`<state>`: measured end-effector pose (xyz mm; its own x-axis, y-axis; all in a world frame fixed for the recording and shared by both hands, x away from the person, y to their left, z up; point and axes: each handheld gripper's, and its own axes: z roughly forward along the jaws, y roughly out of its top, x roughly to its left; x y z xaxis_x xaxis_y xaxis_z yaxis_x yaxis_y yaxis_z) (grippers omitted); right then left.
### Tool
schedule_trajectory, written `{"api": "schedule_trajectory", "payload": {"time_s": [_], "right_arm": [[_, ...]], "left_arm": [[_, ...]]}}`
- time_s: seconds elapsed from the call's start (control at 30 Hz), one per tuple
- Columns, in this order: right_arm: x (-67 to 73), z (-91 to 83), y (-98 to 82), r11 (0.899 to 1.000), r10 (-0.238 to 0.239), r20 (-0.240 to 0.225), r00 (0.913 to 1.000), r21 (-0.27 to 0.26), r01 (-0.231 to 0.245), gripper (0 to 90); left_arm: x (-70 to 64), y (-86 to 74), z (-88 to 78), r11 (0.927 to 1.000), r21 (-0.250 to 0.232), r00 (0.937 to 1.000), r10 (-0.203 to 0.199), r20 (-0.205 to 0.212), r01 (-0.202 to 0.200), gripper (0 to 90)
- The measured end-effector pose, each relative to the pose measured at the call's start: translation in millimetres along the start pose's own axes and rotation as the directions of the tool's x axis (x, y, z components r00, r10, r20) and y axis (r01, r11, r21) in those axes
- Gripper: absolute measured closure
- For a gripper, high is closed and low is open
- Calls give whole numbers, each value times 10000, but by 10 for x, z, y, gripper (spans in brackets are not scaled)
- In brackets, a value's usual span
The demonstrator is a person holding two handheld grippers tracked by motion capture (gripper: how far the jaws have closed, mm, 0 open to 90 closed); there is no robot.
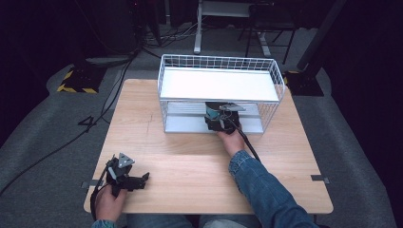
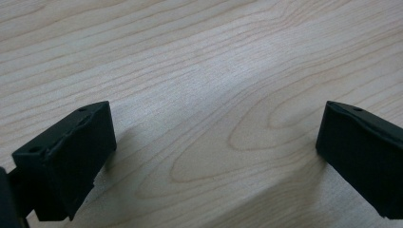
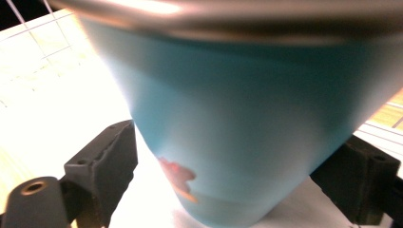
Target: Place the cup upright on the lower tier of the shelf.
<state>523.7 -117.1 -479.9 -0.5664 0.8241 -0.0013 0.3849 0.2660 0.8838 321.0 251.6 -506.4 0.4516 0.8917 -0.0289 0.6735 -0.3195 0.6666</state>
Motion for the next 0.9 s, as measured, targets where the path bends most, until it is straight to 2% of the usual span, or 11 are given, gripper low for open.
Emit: {"api": "schedule_trajectory", "payload": {"time_s": [0.13,0.2,0.23,0.3,0.4,0.43,0.47,0.5,0.67,0.77,0.9], "right_arm": [[8,-75,14,10000,-79,5,10000,-3,79,92],[12,-169,30,9993,-375,68,9993,22,375,92],[26,-203,33,9997,-220,80,9997,125,219,92],[14,-270,36,9993,-353,51,9994,100,353,92],[11,-348,27,9994,-318,3,9995,148,318,92],[7,-460,9,9996,-269,-16,9996,71,269,92],[7,-460,9,9996,-269,-16,9996,71,269,92],[7,-563,-10,9997,-254,-114,9996,-74,253,92],[28,-753,-18,9991,-393,-364,9986,-162,387,94],[21,-902,-32,9989,-460,-735,9962,-18,460,101],[15,-1055,-51,9983,-521,-906,9945,217,543,107]], "left_arm": [[-2,5,4,10000,0,10000,-15,-24,15,0],[-5,5,5,10000,-10,10000,-24,-7,24,0],[-4,6,4,10000,10,10000,10,16,-10,0],[-9,11,9,10000,11,10000,21,-4,-21,0],[-15,18,14,10000,18,10000,-7,-10,7,0],[-15,22,15,10000,34,10000,20,-24,-20,0],[-15,22,15,10000,34,10000,20,-24,-20,0],[-11,27,18,10000,45,10000,56,26,-56,0],[-16,40,33,10000,25,10000,14,12,-14,0],[-17,40,33,10000,29,10000,16,13,-16,0],[-17,40,33,10000,28,10000,12,9,-12,0]]}}
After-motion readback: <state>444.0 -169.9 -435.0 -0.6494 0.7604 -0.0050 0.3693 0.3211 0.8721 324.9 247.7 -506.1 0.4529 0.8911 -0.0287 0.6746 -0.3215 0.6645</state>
